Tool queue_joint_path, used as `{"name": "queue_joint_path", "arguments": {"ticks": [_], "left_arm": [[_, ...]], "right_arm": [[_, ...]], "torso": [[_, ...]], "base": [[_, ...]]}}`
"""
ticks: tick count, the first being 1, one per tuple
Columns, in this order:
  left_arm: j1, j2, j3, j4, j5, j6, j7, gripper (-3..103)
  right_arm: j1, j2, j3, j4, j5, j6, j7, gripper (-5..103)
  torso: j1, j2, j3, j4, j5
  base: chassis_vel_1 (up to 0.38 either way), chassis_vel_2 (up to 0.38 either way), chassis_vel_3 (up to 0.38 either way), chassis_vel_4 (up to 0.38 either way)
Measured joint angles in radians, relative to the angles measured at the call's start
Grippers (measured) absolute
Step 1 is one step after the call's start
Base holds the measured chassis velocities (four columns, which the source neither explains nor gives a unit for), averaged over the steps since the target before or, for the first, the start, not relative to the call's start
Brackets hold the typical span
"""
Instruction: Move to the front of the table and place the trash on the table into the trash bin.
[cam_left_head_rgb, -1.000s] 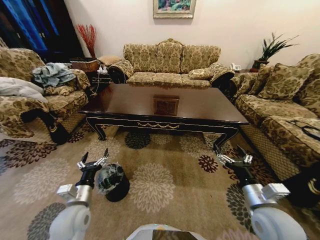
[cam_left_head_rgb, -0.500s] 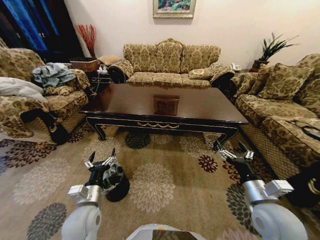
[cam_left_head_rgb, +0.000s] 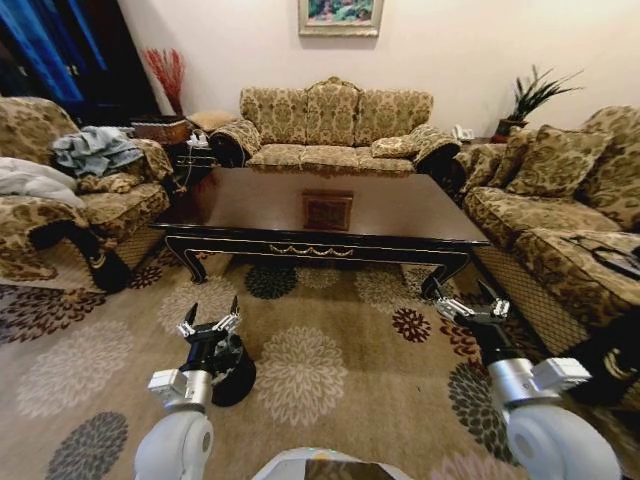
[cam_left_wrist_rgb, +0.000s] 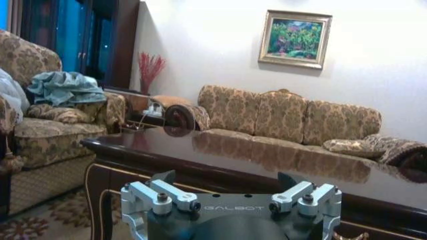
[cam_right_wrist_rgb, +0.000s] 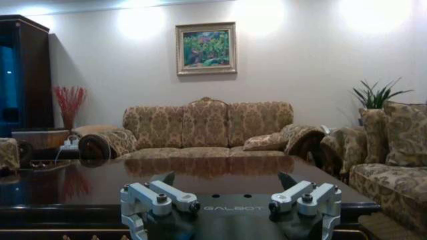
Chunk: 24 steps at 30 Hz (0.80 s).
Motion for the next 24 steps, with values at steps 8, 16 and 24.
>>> {"name": "queue_joint_path", "arguments": {"ticks": [8, 16, 24], "left_arm": [[0.002, 0.029, -0.025, -0.034, -0.059, 0.02, 0.017, 100], [0.012, 0.054, -0.021, -0.057, -0.076, 0.059, 0.033, 100], [0.02, 0.073, 0.025, -0.056, -0.046, 0.053, 0.027, 100]], "right_arm": [[-0.026, 0.031, 0.021, -0.004, -0.03, -0.007, -0.003, 100], [-0.062, 0.049, 0.051, -0.031, -0.033, 0.023, -0.036, 100], [-0.102, 0.07, 0.051, -0.04, -0.029, 0.07, -0.052, 100]], "torso": [[0.0, 0.0, 0.0, 0.0, -0.0001], [0.0, 0.0, 0.0, 0.0, 0.0], [0.0, 0.0, 0.0, 0.0, 0.0]], "base": [[0.0, 0.0, 0.0, 0.0], [0.0, 0.0, 0.0, 0.0], [0.0, 0.0, 0.0, 0.0]]}}
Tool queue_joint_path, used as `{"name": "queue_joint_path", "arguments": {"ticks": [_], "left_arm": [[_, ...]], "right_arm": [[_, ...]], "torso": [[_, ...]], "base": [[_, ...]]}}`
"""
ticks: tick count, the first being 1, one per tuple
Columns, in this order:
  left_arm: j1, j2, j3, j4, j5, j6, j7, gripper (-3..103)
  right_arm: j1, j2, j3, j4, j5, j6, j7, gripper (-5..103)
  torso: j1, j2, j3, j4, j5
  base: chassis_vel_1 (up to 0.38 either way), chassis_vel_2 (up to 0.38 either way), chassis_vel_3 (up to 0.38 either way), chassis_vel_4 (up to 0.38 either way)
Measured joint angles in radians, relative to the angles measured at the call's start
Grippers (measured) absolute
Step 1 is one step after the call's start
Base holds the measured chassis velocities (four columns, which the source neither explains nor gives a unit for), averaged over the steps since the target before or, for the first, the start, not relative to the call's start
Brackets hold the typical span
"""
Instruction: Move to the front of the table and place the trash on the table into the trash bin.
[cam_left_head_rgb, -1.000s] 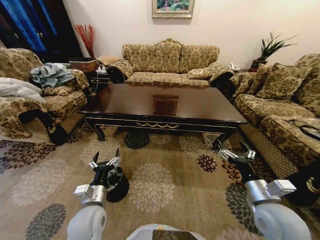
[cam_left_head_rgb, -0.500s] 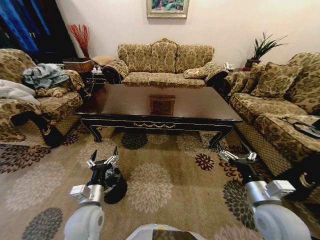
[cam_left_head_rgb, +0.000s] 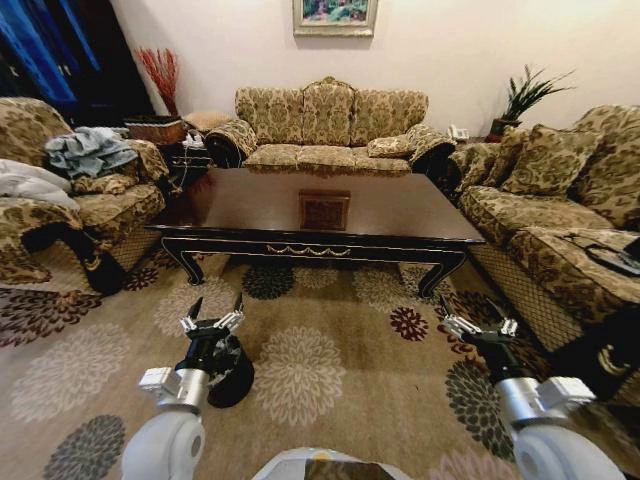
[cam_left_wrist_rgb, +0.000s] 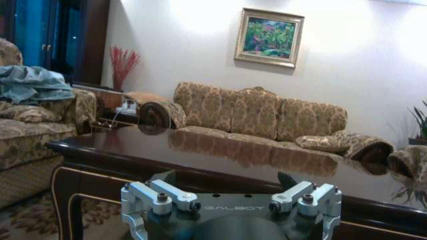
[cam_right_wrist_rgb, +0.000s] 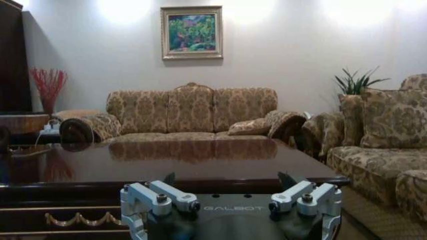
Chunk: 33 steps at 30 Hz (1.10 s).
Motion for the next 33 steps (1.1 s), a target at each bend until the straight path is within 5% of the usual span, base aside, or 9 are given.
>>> {"name": "queue_joint_path", "arguments": {"ticks": [15, 33], "left_arm": [[-0.01, 0.017, 0.04, 0.006, -0.006, 0.001, -0.017, 100], [-0.006, 0.02, 0.076, 0.019, 0.021, -0.012, -0.019, 100]], "right_arm": [[0.007, 0.016, 0.014, 0.001, 0.022, 0.08, -0.027, 100], [0.002, 0.016, 0.003, -0.018, -0.027, 0.067, -0.004, 100]], "torso": [[0.0, 0.0, 0.0, 0.0, 0.0], [0.0, 0.0, 0.0, 0.0001, 0.0]], "base": [[0.0, 0.0, 0.0, 0.0], [0.027, -0.038, -0.042, 0.034]]}}
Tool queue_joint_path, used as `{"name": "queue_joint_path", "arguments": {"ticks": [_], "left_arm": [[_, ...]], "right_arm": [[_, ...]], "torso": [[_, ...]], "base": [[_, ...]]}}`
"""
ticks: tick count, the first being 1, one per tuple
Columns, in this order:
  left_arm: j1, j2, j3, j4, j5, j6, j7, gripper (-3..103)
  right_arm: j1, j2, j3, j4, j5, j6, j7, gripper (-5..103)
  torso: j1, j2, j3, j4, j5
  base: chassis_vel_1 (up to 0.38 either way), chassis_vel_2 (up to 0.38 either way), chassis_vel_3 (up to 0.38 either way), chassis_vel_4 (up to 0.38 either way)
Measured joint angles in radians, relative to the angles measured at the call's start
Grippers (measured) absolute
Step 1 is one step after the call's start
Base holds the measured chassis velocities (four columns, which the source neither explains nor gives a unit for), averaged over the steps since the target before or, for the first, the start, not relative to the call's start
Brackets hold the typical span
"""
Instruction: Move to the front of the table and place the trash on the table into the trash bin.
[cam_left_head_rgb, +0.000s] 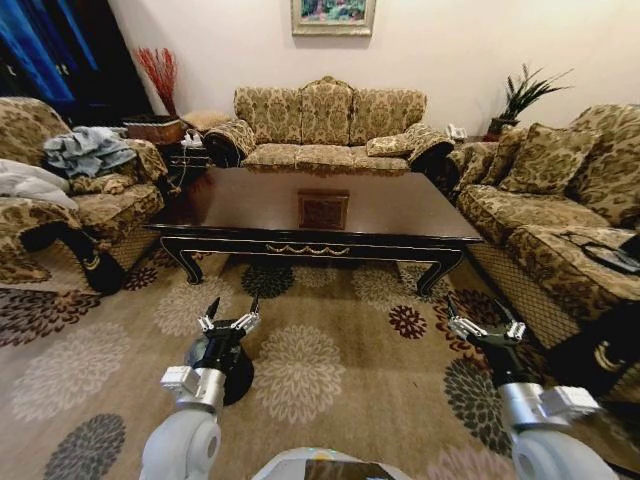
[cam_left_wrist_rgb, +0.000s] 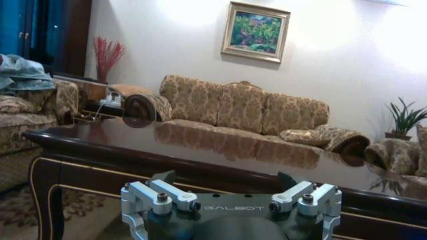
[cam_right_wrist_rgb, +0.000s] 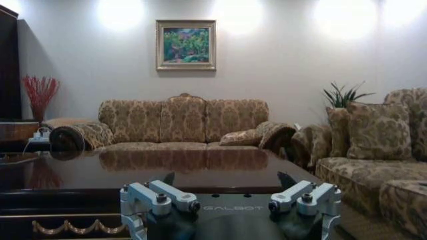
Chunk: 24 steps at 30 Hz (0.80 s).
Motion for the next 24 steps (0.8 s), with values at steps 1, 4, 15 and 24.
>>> {"name": "queue_joint_path", "arguments": {"ticks": [1, 4, 15, 24], "left_arm": [[0.0, 0.002, -0.001, -0.003, 0.0, 0.003, 0.001, 100], [-0.002, 0.006, -0.005, -0.003, 0.008, 0.01, 0.002, 100], [-0.004, 0.022, 0.013, 0.023, 0.004, -0.006, -0.013, 100], [-0.004, 0.024, 0.036, 0.024, -0.006, 0.0, -0.017, 100]], "right_arm": [[0.0, 0.002, -0.002, 0.002, 0.0, -0.003, 0.002, 100], [0.001, 0.009, -0.014, -0.001, -0.005, 0.002, 0.004, 100], [0.01, 0.002, 0.0, -0.025, 0.005, 0.001, -0.021, 100], [0.016, 0.009, -0.008, -0.043, -0.03, -0.011, -0.002, 100]], "torso": [[0.0, 0.0, 0.0, 0.0, 0.0001], [0.0, 0.0, 0.0, -0.0001, 0.0001], [0.0, 0.0, 0.0, -0.0001, 0.0002], [0.0, 0.0, 0.0, -0.0001, -0.0003]], "base": [[0.149, -0.146, -0.173, 0.132], [0.176, -0.19, -0.199, 0.183], [0.076, -0.074, -0.097, 0.075], [-0.023, 0.019, 0.031, -0.01]]}}
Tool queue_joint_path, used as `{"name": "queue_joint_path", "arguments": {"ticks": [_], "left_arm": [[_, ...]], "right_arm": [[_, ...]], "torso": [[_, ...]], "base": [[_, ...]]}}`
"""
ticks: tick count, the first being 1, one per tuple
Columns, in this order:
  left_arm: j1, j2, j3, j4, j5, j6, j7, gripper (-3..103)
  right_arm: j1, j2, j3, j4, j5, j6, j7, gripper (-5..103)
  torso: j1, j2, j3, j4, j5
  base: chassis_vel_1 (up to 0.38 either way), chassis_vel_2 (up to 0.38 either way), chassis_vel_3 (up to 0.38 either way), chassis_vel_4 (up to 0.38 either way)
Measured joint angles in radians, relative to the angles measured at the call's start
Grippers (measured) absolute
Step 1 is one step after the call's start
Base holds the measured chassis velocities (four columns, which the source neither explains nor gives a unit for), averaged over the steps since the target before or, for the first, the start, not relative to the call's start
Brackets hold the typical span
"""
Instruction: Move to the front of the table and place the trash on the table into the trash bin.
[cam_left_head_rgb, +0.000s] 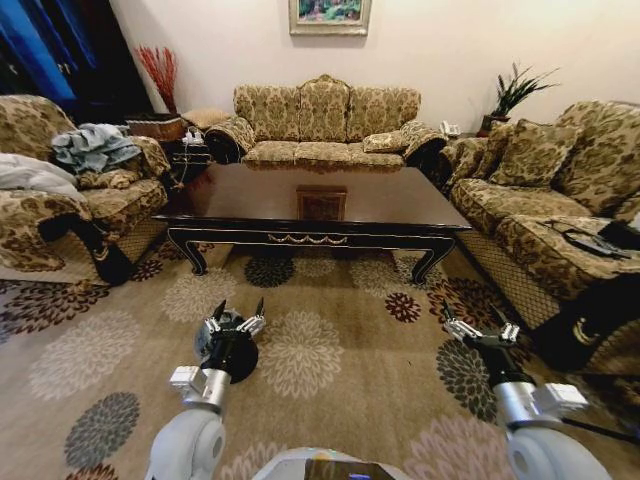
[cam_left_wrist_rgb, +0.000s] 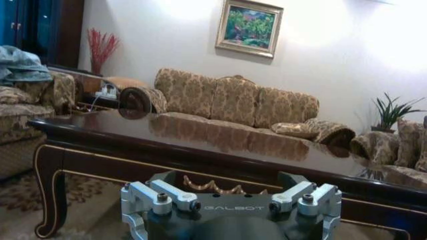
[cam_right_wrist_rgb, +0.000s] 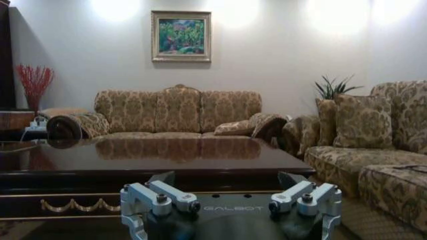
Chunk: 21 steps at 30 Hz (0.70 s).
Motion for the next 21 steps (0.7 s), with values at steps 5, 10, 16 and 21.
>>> {"name": "queue_joint_path", "arguments": {"ticks": [5, 10, 16, 21], "left_arm": [[0.0, 0.0, 0.0, 0.0, 0.0, 0.001, -0.001, 100], [0.001, 0.0, 0.0, -0.001, 0.0, 0.001, -0.001, 100], [0.001, 0.0, 0.0, -0.001, 0.0, 0.002, -0.001, 100], [0.001, 0.0, -0.001, -0.002, 0.0, 0.002, -0.001, 100]], "right_arm": [[0.0, 0.0, 0.0, 0.0, -0.001, 0.0, 0.001, 100], [0.0, 0.0, 0.0, 0.0, -0.001, -0.001, 0.001, 100], [0.0, 0.0, 0.0, 0.0, -0.001, -0.001, 0.002, 100], [0.0, 0.0, 0.0, 0.0, -0.001, -0.001, 0.002, 100]], "torso": [[0.0, 0.0, 0.0, 0.0, 0.0002], [0.0, 0.0, 0.0, 0.0, 0.0004], [0.0, 0.0, 0.0, 0.0, 0.0004], [0.0, 0.0, 0.0, 0.0, 0.0003]], "base": [[0.0, 0.0, 0.0, 0.0], [0.0, 0.0, 0.0, 0.0], [0.0, 0.0, 0.0, 0.0], [0.0, 0.0, 0.0, 0.0]]}}
